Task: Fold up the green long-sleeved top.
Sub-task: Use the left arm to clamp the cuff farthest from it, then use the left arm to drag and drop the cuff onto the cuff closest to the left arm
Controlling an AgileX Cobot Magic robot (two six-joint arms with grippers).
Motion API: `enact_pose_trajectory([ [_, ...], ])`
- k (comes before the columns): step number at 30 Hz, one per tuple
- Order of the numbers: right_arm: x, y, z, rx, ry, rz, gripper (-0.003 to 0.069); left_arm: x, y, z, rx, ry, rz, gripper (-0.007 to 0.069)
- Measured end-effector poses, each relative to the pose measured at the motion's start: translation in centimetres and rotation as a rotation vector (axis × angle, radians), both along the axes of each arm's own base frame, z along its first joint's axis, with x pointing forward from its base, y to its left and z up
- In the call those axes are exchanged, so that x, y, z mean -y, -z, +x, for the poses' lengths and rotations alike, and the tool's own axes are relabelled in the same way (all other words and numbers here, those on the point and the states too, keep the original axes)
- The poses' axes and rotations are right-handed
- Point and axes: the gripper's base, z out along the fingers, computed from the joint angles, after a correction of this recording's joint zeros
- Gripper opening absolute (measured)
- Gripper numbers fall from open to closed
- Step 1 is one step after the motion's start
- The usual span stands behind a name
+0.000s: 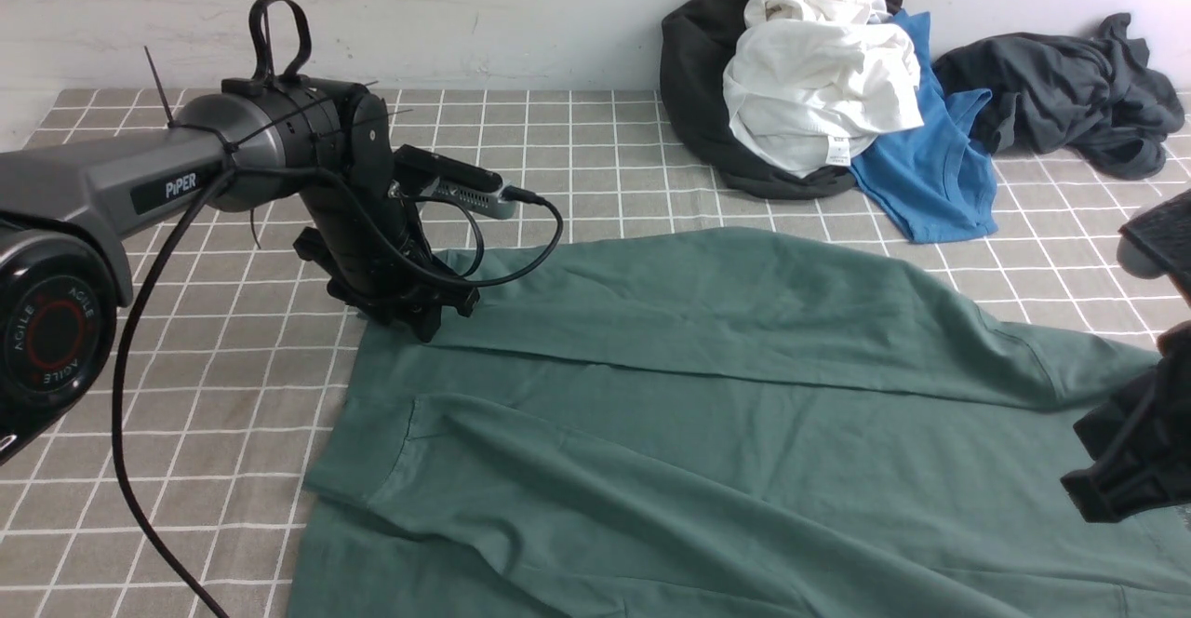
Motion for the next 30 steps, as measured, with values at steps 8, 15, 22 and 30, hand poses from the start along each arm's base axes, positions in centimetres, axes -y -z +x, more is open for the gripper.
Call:
enact_pose_trajectory([
  [8, 0.0, 0.0, 0.0, 0.003, -0.001, -0.003, -0.0014, 0.2, -1.2, -0.3, 0.010, -0.003, -0.017, 0.0034],
  [15, 0.0, 0.0, 0.1, 0.007, -0.002, -0.003, -0.0014, 0.1, -4.3, -1.1, 0.028, -0.003, -0.033, 0.0034],
  [22, 0.0, 0.0, 0.0, 0.000, -0.001, -0.007, -0.0014, -0.8, -10.4, -8.0, -0.112, -0.020, -0.084, 0.0034],
  [30, -0.6, 0.0, -0.2, -0.001, -0.024, 0.004, -0.0014, -2.4, -8.6, -17.7, -0.124, -0.090, -0.167, 0.0034],
])
